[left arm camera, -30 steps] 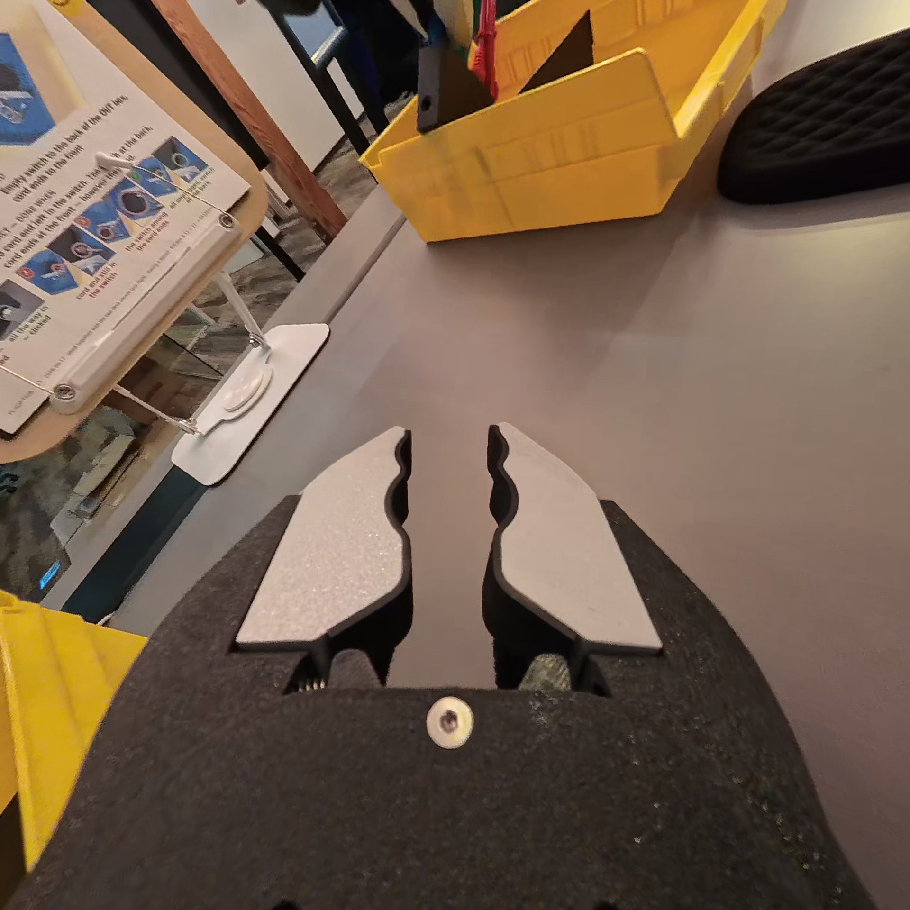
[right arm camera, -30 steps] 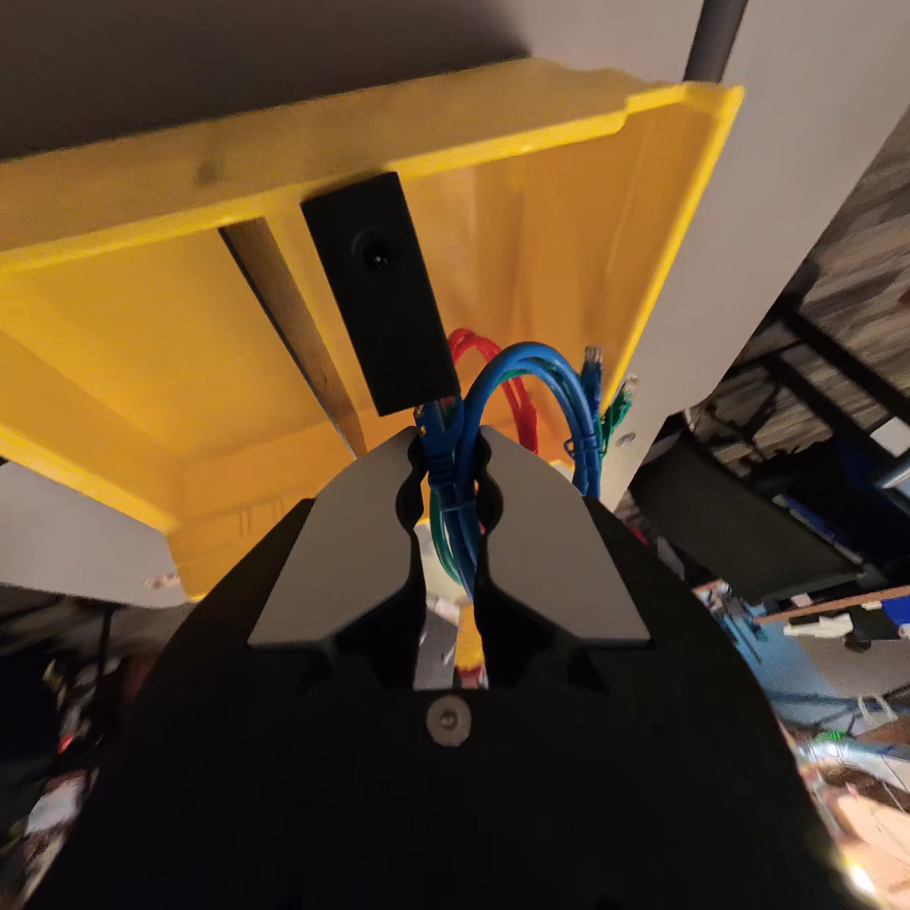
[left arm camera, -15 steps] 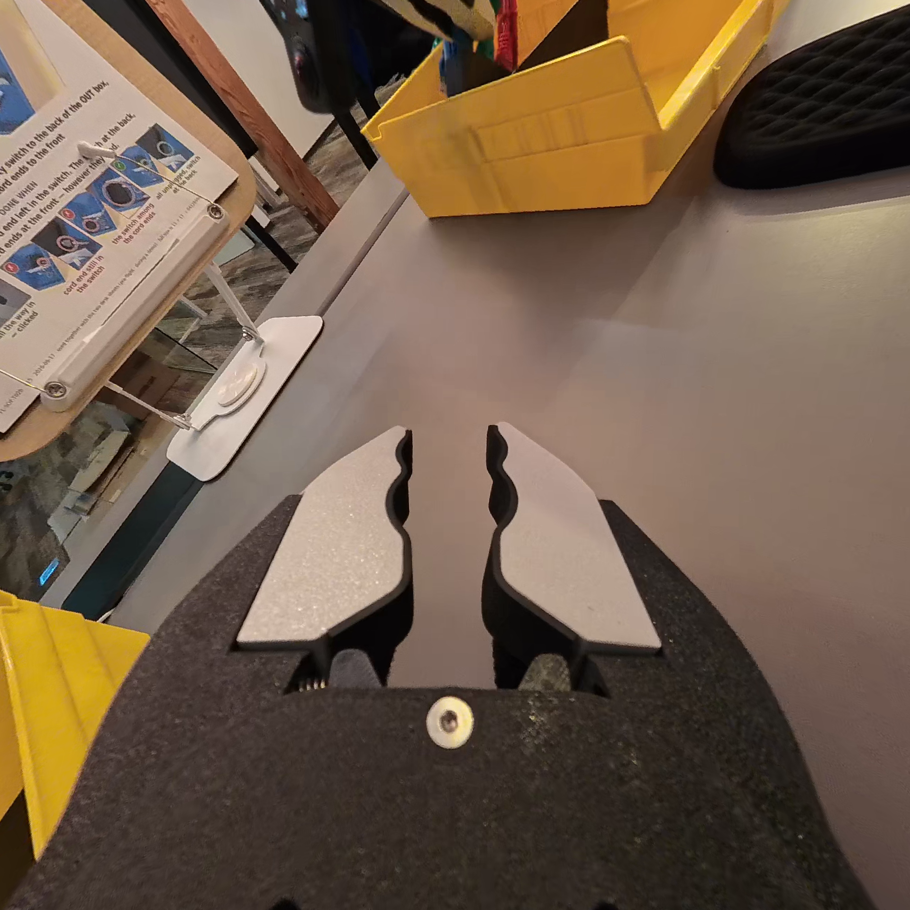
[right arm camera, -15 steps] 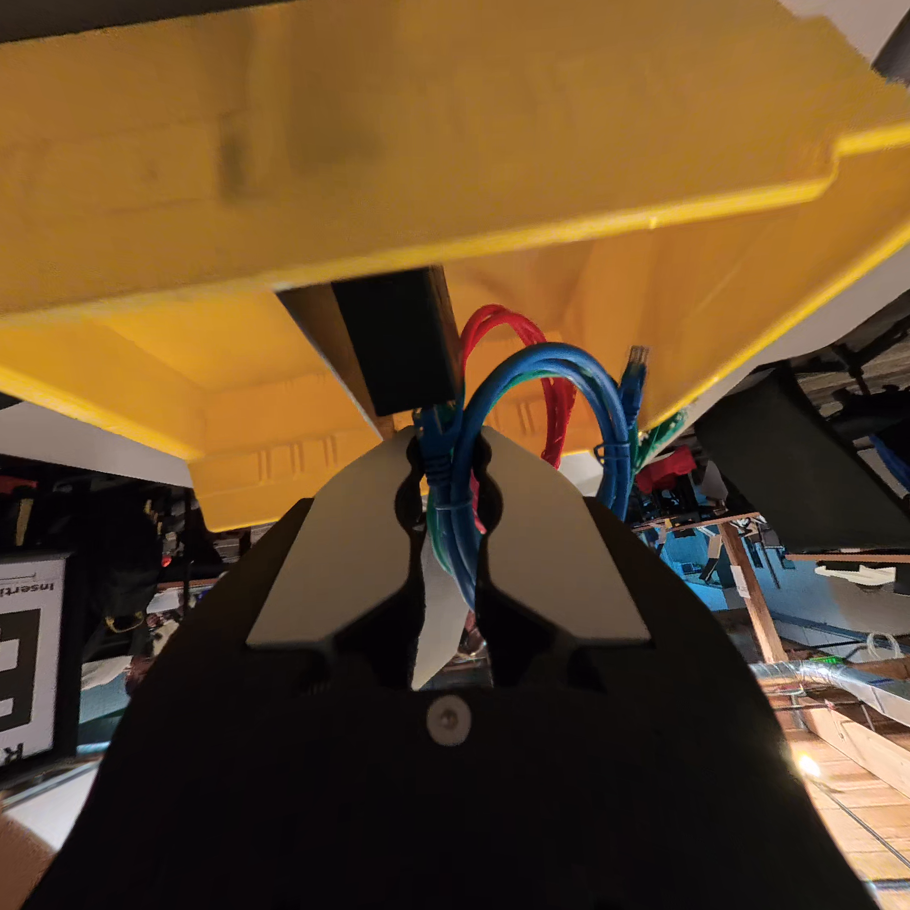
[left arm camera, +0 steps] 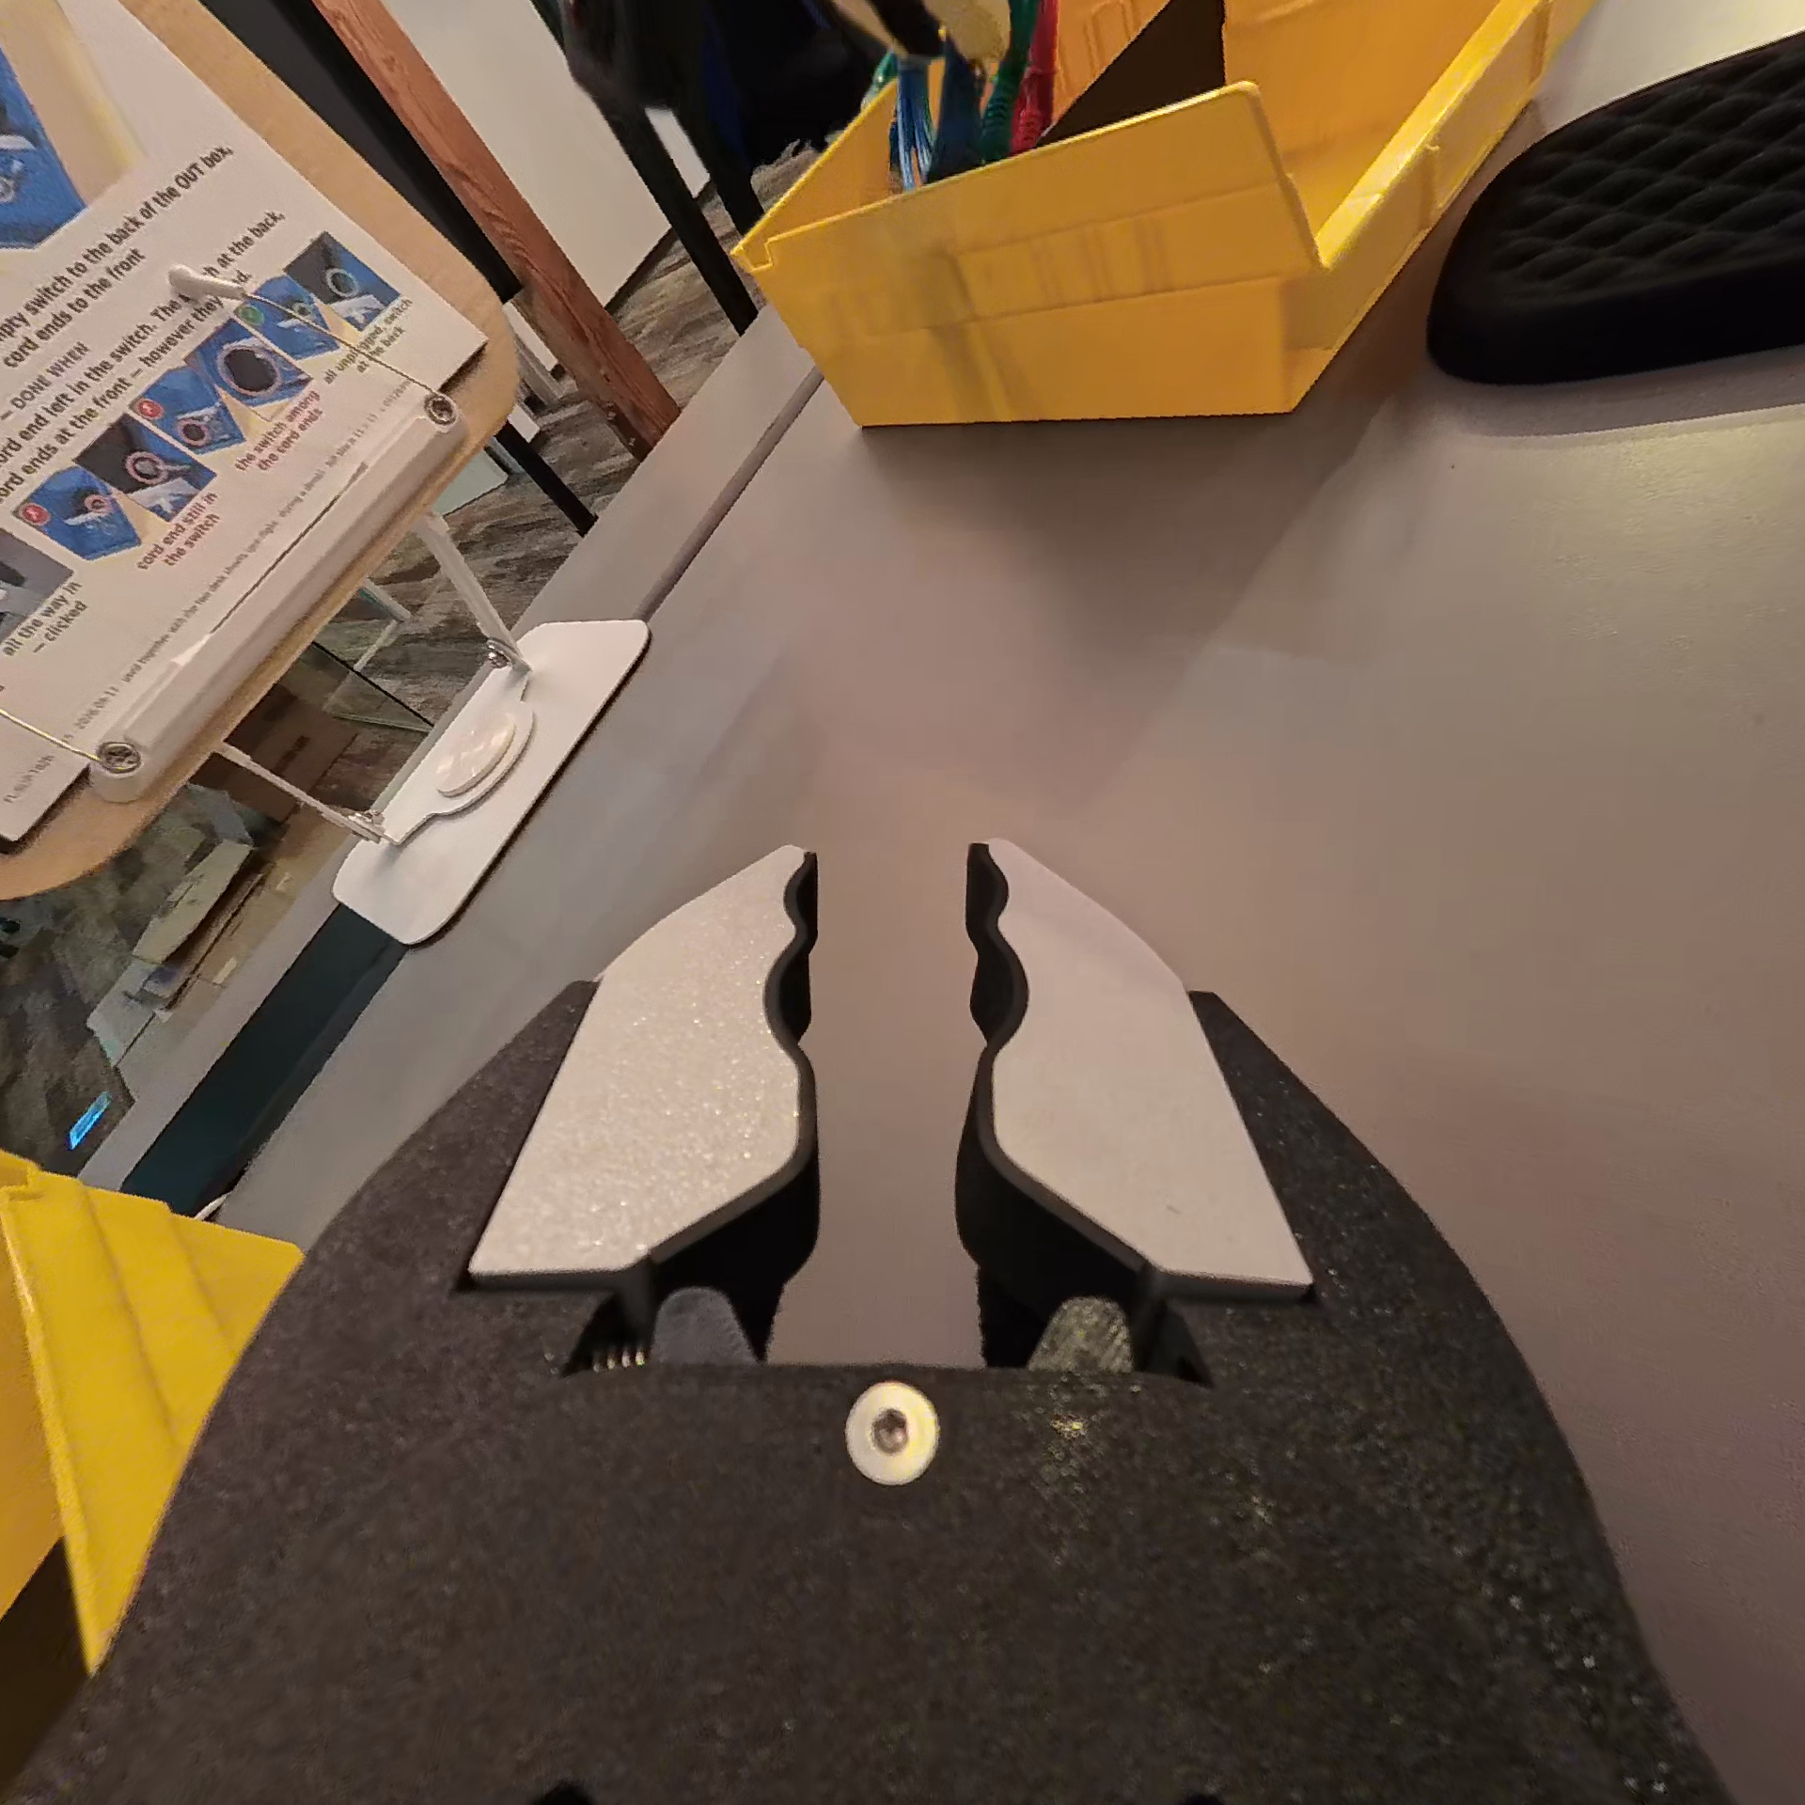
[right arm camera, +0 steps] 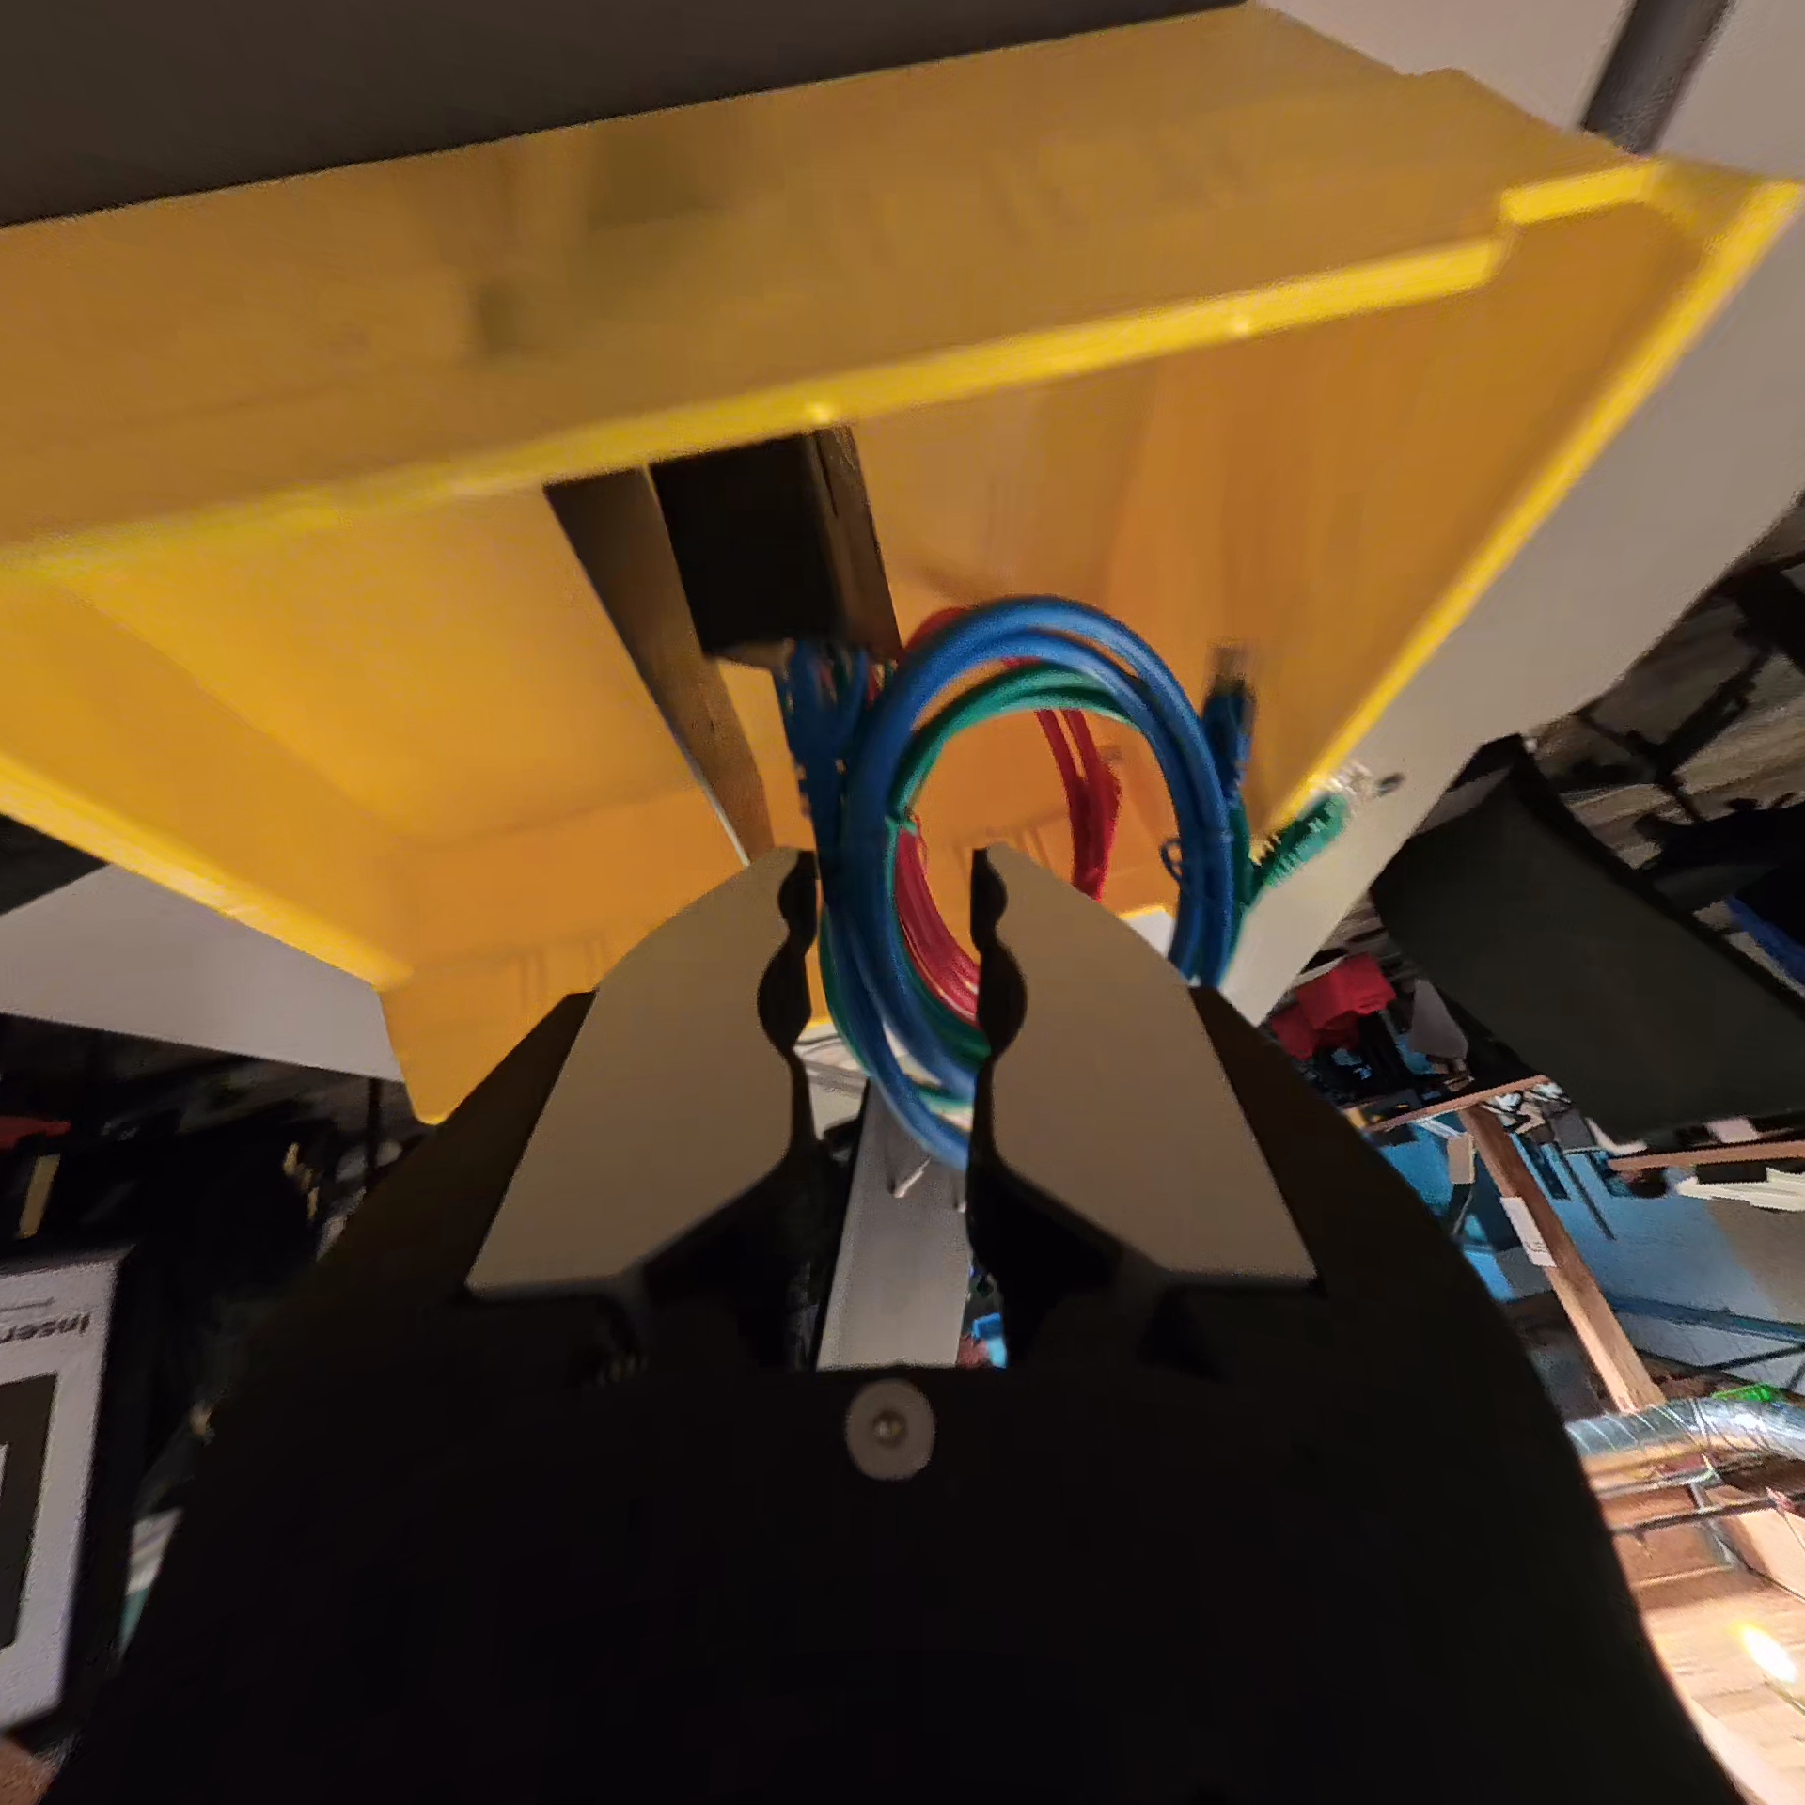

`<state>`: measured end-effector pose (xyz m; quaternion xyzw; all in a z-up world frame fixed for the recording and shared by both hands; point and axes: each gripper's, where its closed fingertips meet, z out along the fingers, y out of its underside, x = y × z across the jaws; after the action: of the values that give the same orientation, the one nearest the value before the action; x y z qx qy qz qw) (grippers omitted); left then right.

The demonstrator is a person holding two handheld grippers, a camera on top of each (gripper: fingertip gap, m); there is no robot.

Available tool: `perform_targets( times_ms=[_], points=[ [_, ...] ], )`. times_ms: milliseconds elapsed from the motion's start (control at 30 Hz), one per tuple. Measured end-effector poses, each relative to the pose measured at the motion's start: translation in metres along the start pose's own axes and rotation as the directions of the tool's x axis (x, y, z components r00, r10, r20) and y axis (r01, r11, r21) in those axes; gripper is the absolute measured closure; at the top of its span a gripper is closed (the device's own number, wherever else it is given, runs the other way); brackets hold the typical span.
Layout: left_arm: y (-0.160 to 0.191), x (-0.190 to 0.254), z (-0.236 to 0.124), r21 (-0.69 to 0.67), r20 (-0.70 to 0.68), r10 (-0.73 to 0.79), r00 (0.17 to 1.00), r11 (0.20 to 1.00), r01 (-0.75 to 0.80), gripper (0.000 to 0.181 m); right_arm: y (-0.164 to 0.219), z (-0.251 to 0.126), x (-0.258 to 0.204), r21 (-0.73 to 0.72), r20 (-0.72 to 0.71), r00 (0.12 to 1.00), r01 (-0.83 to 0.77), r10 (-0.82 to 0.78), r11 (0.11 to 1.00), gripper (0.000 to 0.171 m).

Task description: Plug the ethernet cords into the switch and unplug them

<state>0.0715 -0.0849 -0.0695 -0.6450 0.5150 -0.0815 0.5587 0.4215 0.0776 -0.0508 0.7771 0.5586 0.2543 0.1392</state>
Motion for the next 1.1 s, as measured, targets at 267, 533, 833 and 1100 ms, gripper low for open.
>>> perform_targets(
  times_ms=[267,533,833,1100],
  points=[
    [-0.004,-0.006,-0.003,0.013,0.023,-0.007,1.000,1.000,0.006,0.152,0.047,-0.111,0.015,0.660,-0.027,0.894,-0.321,0.448,0.679,0.139],
    [0.009,-0.013,0.005,-0.010,0.040,-0.043,0.998,0.999,0.043,0.152,0.127,0.011,-0.031,0.343,0.712,0.168,-0.930,0.682,-0.129,0.139],
    [0.023,-0.047,-0.001,-0.059,0.116,-0.131,0.985,0.989,0.138,0.152,0.094,0.087,-0.059,0.174,0.726,0.162,-0.983,0.668,0.049,0.150],
    [0.017,-0.141,-0.123,-0.040,0.430,-0.284,0.857,0.942,0.332,0.153,0.068,0.107,-0.077,0.094,0.749,0.216,-0.971,0.627,0.221,0.158]
  ],
)
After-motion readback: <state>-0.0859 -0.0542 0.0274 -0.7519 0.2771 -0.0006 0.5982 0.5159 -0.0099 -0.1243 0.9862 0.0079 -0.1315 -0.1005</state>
